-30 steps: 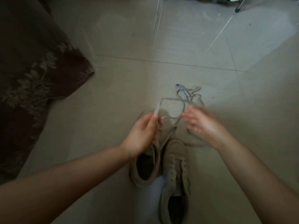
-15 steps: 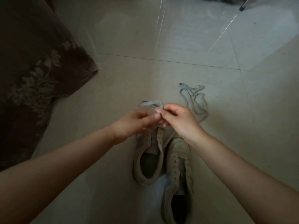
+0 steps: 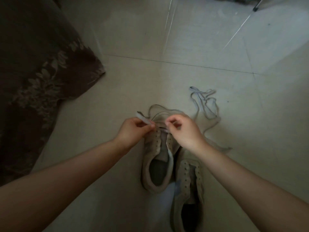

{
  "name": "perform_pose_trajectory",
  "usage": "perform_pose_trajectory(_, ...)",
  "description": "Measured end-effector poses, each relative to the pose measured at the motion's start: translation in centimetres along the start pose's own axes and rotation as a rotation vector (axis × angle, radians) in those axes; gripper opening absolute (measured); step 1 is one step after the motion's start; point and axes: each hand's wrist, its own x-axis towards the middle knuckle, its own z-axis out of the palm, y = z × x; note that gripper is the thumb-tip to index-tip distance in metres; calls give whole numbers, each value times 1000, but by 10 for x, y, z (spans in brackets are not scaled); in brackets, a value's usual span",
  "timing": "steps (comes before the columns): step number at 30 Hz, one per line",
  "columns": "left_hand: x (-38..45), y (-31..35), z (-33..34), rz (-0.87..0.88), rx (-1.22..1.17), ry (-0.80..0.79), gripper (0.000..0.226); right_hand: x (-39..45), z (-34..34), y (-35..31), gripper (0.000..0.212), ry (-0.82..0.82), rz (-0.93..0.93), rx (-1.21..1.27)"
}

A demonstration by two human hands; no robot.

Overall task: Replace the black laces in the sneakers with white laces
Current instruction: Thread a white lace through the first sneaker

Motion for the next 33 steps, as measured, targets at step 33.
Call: perform_pose_trajectory(33, 19, -26, -1, 93, 400, 35, 13, -4, 30, 17, 12, 104, -106, -182)
